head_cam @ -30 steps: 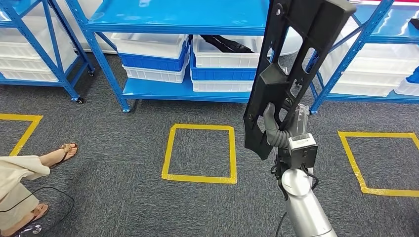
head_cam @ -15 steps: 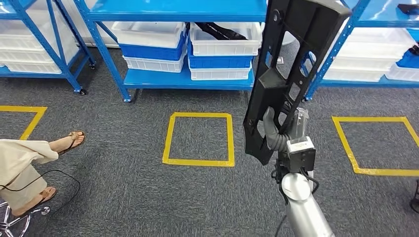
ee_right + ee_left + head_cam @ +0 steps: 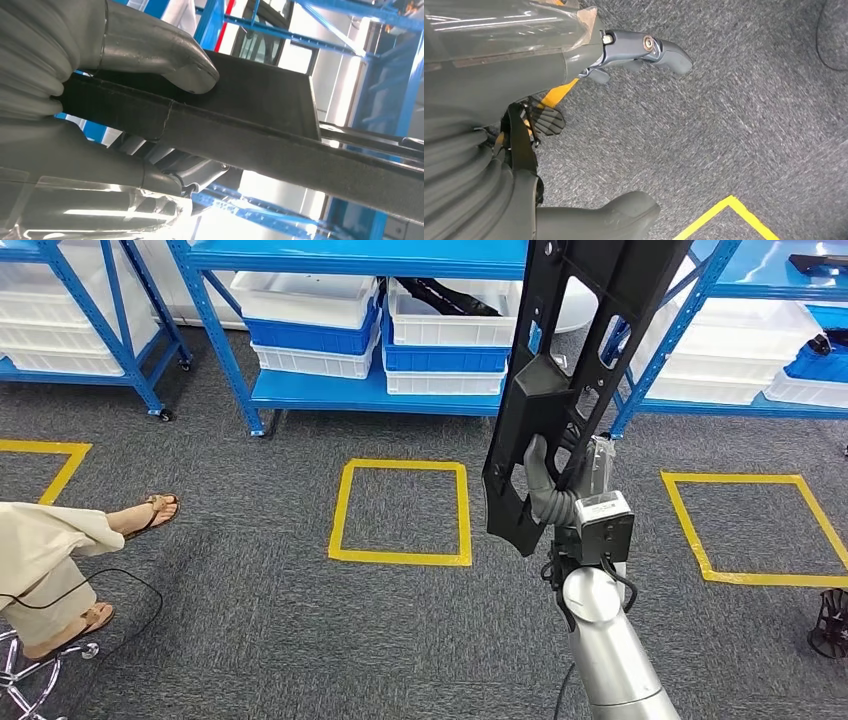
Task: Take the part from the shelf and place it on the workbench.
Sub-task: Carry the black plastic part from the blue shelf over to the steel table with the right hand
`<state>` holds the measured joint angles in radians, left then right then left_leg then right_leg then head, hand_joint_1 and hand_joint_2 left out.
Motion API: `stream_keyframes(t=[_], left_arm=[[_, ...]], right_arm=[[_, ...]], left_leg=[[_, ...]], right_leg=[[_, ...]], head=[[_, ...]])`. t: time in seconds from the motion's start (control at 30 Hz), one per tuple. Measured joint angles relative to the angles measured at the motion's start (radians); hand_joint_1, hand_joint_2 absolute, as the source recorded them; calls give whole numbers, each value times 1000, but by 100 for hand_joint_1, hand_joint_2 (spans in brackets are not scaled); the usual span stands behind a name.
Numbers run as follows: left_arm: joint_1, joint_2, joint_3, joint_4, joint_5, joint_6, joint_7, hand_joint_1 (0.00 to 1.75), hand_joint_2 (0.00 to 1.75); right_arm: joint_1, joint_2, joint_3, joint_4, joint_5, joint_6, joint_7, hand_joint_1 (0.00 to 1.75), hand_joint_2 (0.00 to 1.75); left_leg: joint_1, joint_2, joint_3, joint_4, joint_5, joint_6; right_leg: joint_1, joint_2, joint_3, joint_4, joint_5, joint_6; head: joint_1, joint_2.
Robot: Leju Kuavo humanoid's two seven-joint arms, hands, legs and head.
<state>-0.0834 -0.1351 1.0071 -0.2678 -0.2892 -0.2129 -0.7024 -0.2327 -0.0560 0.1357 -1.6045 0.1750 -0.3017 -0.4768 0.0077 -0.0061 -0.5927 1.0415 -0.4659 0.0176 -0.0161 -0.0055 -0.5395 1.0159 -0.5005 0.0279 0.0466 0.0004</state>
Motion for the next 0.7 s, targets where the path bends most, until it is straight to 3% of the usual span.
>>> stream_keyframes(t=[0.23, 0.33, 0.43, 0.47, 0.57, 0.6, 0.63, 0.7], left_arm=[[0, -5, 0, 0, 11, 3, 0, 0, 175], [0, -7, 0, 0, 17, 3, 0, 0, 175], [0, -9, 1, 0, 25, 4, 0, 0, 175], [0, -9, 2, 0, 30, 6, 0, 0, 175], [0, -9, 6, -2, 40, 15, 0, 0, 175], [0, -9, 7, -3, 42, 17, 0, 0, 175], [0, -10, 8, -4, 43, 18, 0, 0, 175], [-1, -10, 10, -4, 46, 21, 0, 0, 175]], right_arm=[[-22, 4, 0, 16, -3, 2, 0, 175, 175], [-32, 10, 1, 24, 0, 2, 0, 175, 175], [-33, 20, 1, 26, 27, 1, 0, 175, 175], [-34, 24, 2, 27, 41, 0, 0, 175, 175], [-47, 37, 6, 34, 71, -2, 3, 175, 175], [-53, 39, 7, 37, 75, -2, 4, 175, 175], [-60, 41, 7, 40, 77, -2, 6, 175, 175], [-74, 45, 8, 47, 80, -2, 13, 175, 175]], left_leg=[[-8, -1, -10, -2, 13, 20], [-11, -1, -14, -2, 17, 26], [-15, -1, -19, -1, 20, 31], [-18, -1, -22, 0, 20, 34], [-22, -2, -29, -4, 28, 51], [-20, -2, -28, -11, 34, 57], [-17, -2, -28, -17, 40, 63], [-15, -6, -32, -23, 48, 69]], right_leg=[[5, 1, -7, -14, 16, -31], [5, 0, -11, -16, 21, -38], [4, 0, -16, -16, 27, -30], [2, 0, -14, -19, 31, -20], [-4, -3, -14, -23, 41, 24], [-6, -4, -23, -9, 33, 30], [-6, -3, -40, 24, 13, 26], [-7, -1, -97, 147, -49, 10]], head=[[1, 0], [1, 0], [1, 0], [1, 0], [0, 0], [1, 0], [2, 0], [4, 0]])
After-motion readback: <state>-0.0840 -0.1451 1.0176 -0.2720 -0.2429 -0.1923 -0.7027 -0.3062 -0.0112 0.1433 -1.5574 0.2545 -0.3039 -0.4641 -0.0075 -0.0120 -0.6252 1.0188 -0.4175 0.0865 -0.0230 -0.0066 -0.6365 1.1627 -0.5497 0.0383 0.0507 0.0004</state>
